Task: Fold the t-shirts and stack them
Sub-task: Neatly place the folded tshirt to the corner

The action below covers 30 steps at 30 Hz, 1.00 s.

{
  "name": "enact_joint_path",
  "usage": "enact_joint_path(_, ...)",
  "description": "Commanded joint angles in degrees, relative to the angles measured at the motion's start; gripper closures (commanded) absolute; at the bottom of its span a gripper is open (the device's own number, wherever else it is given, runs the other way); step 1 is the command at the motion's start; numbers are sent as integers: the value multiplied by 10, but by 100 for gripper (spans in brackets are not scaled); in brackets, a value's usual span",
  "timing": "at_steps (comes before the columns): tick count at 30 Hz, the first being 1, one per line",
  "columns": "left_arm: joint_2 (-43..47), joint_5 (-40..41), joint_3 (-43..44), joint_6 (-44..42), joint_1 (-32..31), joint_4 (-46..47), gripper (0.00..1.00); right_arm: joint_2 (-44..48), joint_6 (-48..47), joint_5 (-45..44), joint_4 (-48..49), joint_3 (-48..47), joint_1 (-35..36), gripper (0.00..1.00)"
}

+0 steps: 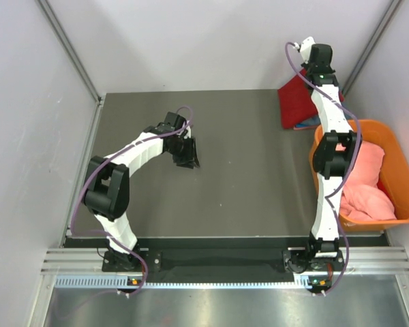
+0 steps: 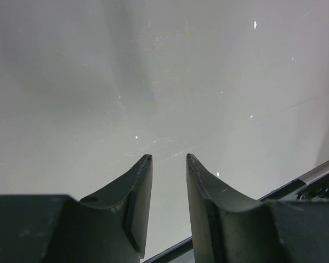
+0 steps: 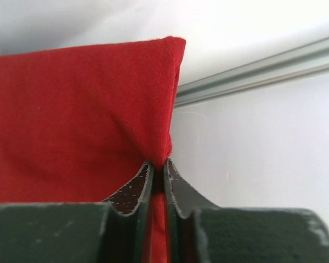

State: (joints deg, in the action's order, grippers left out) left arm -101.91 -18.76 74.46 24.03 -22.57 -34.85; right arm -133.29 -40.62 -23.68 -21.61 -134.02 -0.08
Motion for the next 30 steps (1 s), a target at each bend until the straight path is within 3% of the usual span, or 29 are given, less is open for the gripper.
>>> enact_joint_path(1,0,0,17,-9,-3,-6,64,-14,-22,18,99,-31,-26,91)
enact_joint_path(13,-7,9,19,-12,-5,-12,64,-91,10,122,174,-74,-86,92)
enact_joint_path(15,-10,8,21,-11,-4,-12,63,-94,19,130,170,-73,-90,82)
enact_joint_path(17,-12,7,25,-11,-4,-13,63,-95,25,122,172,-68,-91,63)
enact_joint_path(19,-15,4,27,-11,-5,-13,64,-93,35,121,165,-66,-92,61)
enact_joint_path(26,3,-6,29,-10,-5,-19,63,5,131,148,143,-7,-89,58)
enact_joint_path(30,21,-12,29,-12,-5,-25,63,98,196,162,139,113,-69,57)
